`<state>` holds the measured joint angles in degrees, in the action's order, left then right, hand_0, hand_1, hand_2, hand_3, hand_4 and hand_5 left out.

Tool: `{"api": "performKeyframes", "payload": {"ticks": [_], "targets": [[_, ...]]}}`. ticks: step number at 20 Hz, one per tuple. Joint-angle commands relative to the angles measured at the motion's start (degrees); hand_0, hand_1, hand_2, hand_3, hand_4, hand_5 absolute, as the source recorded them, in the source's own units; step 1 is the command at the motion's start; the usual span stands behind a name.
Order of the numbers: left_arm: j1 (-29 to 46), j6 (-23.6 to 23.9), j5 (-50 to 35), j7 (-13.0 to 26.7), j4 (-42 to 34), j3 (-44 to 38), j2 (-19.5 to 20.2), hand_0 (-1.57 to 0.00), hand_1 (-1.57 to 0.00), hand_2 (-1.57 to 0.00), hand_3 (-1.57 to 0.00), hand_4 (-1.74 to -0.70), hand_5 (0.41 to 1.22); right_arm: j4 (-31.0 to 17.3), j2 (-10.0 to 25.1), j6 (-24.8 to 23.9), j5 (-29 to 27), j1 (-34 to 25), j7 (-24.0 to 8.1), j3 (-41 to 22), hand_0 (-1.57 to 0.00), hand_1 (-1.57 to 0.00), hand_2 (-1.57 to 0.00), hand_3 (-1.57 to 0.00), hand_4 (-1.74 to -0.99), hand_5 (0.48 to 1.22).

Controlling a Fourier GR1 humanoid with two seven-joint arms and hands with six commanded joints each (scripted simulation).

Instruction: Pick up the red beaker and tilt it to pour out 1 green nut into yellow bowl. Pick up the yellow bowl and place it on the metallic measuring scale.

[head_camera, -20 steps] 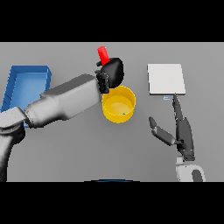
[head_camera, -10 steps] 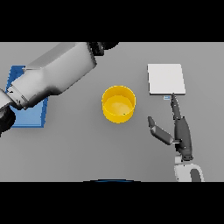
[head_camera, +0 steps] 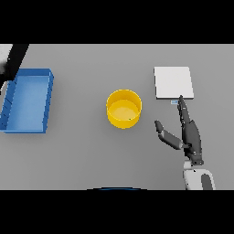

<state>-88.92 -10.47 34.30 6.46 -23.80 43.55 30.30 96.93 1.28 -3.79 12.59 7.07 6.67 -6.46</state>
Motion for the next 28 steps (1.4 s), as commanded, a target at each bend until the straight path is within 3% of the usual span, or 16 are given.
{"api": "performKeyframes", "payload": {"ticks": [1,4,8,15,18,23,26,28], "targets": [[2.12,2.14,-3.16,-1.06,0.22,-2.3,1.3,-1.57,-1.57,-1.56,-1.38,-1.73,1.221,-0.67,-0.01,-0.48,0.6,-0.42,0.31,-0.01,0.0,0.0,0.0,0.0,-1.222,0.59],[7.43,6.25,-11.73,-0.62,-0.95,-7.92,5.45,-1.57,-1.57,-1.57,-1.43,-1.74,1.221,-0.78,0.43,0.16,0.54,0.03,1.83,-0.28,0.0,0.0,0.0,0.0,-1.222,0.586],[18.83,14.71,-21.8,7.19,-8.36,-13.44,10.58,-1.57,-1.57,-1.57,-1.43,-1.74,1.221,-1.16,1.07,0.3,0.6,-0.39,2.27,-0.07,0.0,0.0,0.0,0.0,-1.217,0.599],[41.98,28.5,-33.03,22.17,-32.04,-15.62,16.9,-1.57,-1.57,-1.57,-1.45,-1.74,1.221,-0.29,2.39,0.83,2.49,-0.12,0.68,-1.09,0.0,0.0,0.0,0.0,-1.206,0.653],[49.46,33.28,-35.7,24.93,-39.09,-14.95,18.31,-1.57,-1.57,-1.57,-1.45,-1.74,1.221,-0.38,2.42,0.6,2.68,-0.3,0.33,-1.03,0.0,0.0,0.0,0.0,-1.215,0.664],[55.7,38.49,-38.09,26.44,-42.74,-13.36,17.98,-1.57,-1.57,-1.57,-1.51,-1.74,1.221,-0.55,1.59,0.24,3.34,-0.41,1.21,-1.83,0.0,0.0,0.0,0.0,-1.217,0.666],[56.35,39.87,-38.89,28.13,-43.22,-11.92,17.92,-1.57,-1.57,-1.57,-1.54,-1.74,1.117,-1.07,2.07,0.22,3.64,-0.13,1.29,-1.66,0.0,0.0,0.0,0.0,-1.207,0.665],[56.49,40.59,-39.23,28.46,-42.58,-9.94,18.64,-1.57,-1.57,-1.57,-1.55,-1.74,0.967,-0.42,2.16,0.31,3.31,-0.05,1.47,-1.56,0.0,0.0,0.0,0.0,-1.205,0.664]]}}
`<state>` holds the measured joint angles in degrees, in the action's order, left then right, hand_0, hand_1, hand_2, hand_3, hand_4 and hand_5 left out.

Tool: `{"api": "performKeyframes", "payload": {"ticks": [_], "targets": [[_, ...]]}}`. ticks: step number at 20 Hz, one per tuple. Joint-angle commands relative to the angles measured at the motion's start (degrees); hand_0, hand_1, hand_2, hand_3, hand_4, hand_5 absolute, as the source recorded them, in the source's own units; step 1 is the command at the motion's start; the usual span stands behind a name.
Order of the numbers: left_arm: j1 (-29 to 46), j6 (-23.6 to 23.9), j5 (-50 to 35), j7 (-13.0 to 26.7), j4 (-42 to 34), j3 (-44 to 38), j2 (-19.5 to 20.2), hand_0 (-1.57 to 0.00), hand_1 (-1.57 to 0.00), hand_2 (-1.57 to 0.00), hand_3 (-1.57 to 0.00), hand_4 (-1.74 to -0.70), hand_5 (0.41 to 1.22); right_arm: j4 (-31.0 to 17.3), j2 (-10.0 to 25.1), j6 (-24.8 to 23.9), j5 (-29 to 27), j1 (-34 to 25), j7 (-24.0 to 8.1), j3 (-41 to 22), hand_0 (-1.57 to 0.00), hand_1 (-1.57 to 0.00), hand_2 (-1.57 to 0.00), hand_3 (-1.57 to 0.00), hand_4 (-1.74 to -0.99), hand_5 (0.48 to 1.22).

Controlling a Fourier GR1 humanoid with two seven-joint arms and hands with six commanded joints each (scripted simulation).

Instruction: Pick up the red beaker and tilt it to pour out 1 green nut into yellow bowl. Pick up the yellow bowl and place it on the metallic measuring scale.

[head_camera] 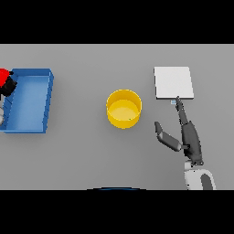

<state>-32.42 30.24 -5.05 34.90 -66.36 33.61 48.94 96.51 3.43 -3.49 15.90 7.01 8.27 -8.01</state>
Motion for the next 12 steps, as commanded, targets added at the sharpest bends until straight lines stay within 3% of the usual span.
{"api": "performKeyframes", "payload": {"ticks": [1,2,3,4,6,9,12], "targets": [[0.39,-0.88,0.01,-0.14,-0.65,0.99,0.67,-1.57,-1.57,-1.57,-1.55,-1.67,0.908,0.01,0.59,0.32,-0.57,0.37,0.75,0.51,0.0,0.0,0.0,0.0,-1.202,0.667],[0.65,-2.68,-0.9,-0.17,-1.51,1.62,1.67,-1.57,-1.57,-1.57,-1.5,-1.53,0.865,-0.66,0.36,0.05,-0.27,-0.21,-0.12,0.46,0.0,0.0,0.0,0.0,-1.197,0.664],[1.08,-5.2,-1.75,-1.08,-1.74,2.03,1.55,-1.56,-1.45,-1.43,-1.36,-1.37,0.83,-0.11,0.47,0.33,-0.34,0.24,0.29,0.26,0.0,0.0,0.0,0.0,-1.192,0.663],[1.31,-8.14,-3.21,-1.85,-2.66,1.85,2.52,-1.46,-1.18,-1.19,-1.13,-1.23,0.803,0.11,-0.04,0.44,-0.64,0.81,0.7,-0.02,0.0,0.0,0.0,0.0,-1.188,0.663],[2.18,-12.68,-5.86,-1.26,-4.69,1.93,3.91,-0.93,-0.76,-0.77,-0.72,-1.03,0.758,0.17,-0.04,0.09,-0.2,0.96,0.79,-0.08,0.0,0.0,0.0,0.0,-1.185,0.665],[2.04,-16.18,-7.29,-0.99,-6.33,2.04,5.44,-0.48,-0.39,-0.39,-0.37,-0.88,0.71,0.68,0.04,-0.1,0.26,1.42,-0.23,-0.24,0.0,0.0,0.0,0.0,-1.184,0.667],[1.69,-17.34,-8.36,-1.77,-5.38,1.51,5.0,-0.24,-0.2,-0.2,-0.19,-0.82,0.684,1.93,0.37,0.24,0.03,1.32,-0.72,-0.21,0.0,0.0,0.0,0.0,-1.187,0.666]]}}
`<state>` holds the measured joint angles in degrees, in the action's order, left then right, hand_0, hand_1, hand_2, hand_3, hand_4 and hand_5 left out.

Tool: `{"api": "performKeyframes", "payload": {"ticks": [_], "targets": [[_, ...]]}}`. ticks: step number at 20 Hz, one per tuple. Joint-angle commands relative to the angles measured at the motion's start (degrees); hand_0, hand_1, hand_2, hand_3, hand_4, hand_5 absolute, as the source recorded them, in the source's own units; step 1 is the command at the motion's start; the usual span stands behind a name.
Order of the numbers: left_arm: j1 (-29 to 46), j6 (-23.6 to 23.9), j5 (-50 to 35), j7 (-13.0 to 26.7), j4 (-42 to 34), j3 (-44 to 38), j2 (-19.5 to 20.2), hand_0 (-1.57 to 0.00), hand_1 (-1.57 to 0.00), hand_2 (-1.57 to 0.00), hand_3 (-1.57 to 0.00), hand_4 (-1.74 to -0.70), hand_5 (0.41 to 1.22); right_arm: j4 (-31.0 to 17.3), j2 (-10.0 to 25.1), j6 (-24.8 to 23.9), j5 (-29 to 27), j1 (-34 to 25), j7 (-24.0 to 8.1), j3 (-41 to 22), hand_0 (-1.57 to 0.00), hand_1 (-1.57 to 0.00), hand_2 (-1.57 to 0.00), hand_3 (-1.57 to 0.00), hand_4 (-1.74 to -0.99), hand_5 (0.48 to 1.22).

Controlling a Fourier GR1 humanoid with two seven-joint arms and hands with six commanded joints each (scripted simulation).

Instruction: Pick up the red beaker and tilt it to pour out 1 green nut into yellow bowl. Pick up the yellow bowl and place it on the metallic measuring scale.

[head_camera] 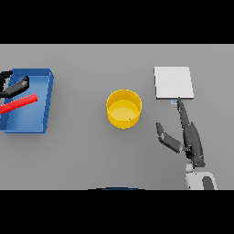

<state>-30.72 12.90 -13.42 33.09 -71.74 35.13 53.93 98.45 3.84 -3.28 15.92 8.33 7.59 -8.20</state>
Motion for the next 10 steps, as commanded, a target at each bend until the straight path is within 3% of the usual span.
{"api": "performKeyframes", "payload": {"ticks": [1,7,9,10], "targets": [[0.16,0.21,0.03,-0.41,-0.29,0.11,-0.2,-0.19,-0.16,-0.16,-0.15,-0.8,0.679,-0.39,-0.58,0.04,0.13,-0.22,-1.64,-0.36,0.0,0.0,0.0,0.0,-1.188,0.668],[-0.64,2.52,-0.6,-3.97,1.35,-1.88,-1.59,-0.05,-0.04,-0.04,-0.04,-0.79,0.671,-0.97,0.22,-1.04,4.49,-1.03,-2.76,-1.84,0.0,0.0,0.0,0.0,-1.198,0.662],[-0.9,2.96,-0.44,-4.96,1.61,-2.13,-1.74,-0.03,-0.03,-0.03,-0.02,-0.78,0.679,-1.3,1.55,1.6,4.21,-3.35,-1.78,-2.67,0.0,0.0,0.0,0.0,-1.162,0.694],[-0.97,3.17,-0.16,-4.47,1.25,-1.78,-1.81,-0.03,-0.02,-0.02,-0.02,-0.78,0.685,-1.99,3.04,2.97,4.66,-5.59,-2.21,-2.81,0.0,0.0,0.0,0.0,-1.18,0.708]]}}
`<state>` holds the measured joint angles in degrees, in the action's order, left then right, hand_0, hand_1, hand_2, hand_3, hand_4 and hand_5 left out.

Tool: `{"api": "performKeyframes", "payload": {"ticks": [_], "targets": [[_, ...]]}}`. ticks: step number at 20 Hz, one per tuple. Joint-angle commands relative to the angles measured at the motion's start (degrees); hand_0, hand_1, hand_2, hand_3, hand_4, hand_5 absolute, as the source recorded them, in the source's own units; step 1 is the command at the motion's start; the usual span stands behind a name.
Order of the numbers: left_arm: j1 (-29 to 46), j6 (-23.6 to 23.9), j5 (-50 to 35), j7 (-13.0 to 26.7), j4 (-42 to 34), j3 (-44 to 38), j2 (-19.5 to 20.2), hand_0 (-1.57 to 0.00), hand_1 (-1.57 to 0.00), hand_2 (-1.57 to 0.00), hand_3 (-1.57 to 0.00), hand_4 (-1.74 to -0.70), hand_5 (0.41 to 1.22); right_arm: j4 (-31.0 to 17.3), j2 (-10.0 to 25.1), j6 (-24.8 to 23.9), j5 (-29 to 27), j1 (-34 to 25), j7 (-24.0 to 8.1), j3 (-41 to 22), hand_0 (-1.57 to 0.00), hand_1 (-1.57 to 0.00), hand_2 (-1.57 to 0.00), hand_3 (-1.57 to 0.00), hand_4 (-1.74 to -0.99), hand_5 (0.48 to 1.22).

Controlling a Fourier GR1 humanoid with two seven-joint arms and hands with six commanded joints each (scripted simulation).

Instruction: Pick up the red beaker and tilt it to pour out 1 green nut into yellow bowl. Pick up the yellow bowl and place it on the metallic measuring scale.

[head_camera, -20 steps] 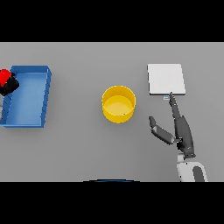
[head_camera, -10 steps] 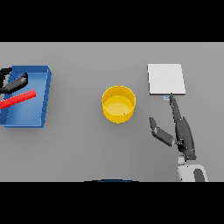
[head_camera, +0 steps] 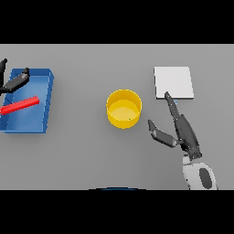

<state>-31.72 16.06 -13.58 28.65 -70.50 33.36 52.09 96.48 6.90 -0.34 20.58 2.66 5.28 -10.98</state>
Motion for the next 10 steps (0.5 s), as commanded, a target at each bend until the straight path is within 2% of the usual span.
{"api": "performKeyframes", "payload": {"ticks": [1,2,4,7,10], "targets": [[0.38,0.64,0.13,0.19,0.16,0.22,-0.53,-0.02,-0.02,-0.02,-0.02,-0.78,0.693,-0.37,0.93,0.69,1.35,-1.16,0.23,-0.81,0.0,0.0,0.0,0.0,-1.202,0.709],[0.23,0.44,0.13,0.01,0.42,0.18,-0.55,-0.02,-0.01,-0.01,-0.01,-0.78,0.7,-0.19,2.34,2.27,1.87,-2.28,0.59,-1.4,0.0,0.0,0.0,0.0,-1.221,0.709],[0.85,0.3,-0.35,0.03,-0.63,0.12,-0.07,-0.01,-0.01,-0.01,-0.01,-0.79,0.707,-0.58,5.13,5.21,3.88,-5.58,-1.89,-2.6,0.0,0.0,0.0,0.0,-1.255,0.7],[0.62,0.32,-0.37,0.41,-0.97,0.49,-0.55,0.0,0.0,0.0,0.0,-0.79,0.709,-1.33,9.44,8.07,10.75,-10.34,-4.22,-6.18,0.0,0.0,0.0,0.0,-1.282,0.677],[1.24,0.39,-0.15,-0.25,-0.7,0.45,0.02,0.0,0.0,0.0,0.0,-0.79,0.712,-4.67,13.44,11.57,16.28,-16.26,-2.67,-9.98,0.0,0.0,0.0,0.0,-1.276,0.668]]}}
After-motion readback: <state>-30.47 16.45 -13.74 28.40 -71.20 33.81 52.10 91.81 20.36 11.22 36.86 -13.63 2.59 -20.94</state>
